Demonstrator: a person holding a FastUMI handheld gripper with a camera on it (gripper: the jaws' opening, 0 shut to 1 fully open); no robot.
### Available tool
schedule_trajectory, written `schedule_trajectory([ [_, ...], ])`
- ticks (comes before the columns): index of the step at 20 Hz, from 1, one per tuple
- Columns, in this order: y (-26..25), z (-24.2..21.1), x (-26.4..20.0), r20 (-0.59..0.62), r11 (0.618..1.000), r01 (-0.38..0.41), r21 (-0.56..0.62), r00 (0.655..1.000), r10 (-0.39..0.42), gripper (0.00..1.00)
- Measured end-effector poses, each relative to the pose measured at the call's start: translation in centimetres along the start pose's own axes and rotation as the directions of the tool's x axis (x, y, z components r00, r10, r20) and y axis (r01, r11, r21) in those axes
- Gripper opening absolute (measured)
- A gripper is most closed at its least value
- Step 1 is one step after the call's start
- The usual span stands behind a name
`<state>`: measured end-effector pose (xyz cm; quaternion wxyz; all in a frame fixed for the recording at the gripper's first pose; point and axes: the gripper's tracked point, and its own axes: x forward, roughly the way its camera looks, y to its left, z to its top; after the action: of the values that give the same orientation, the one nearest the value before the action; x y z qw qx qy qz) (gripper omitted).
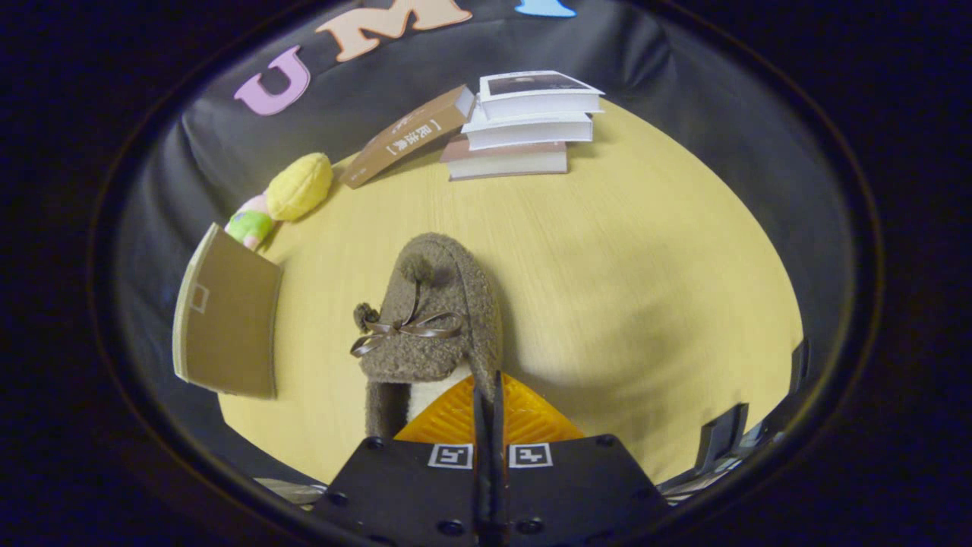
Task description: Open the storage box then place both shoes into the box .Put the left shoe in first, then the right shoe, with the right side of both shoes facing outward in a uniform manner.
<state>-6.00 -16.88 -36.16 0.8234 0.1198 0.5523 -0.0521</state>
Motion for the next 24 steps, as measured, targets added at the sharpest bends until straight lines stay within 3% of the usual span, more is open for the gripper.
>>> schedule_trajectory([
  [13,13.0,2.6,-5.9,0.100,0.997,-0.071,-0.028,0.992,0.073,0.04],
  [24,29.1,3.9,-8.8,0.146,0.972,-0.215,-0.099,0.963,0.227,0.04],
])
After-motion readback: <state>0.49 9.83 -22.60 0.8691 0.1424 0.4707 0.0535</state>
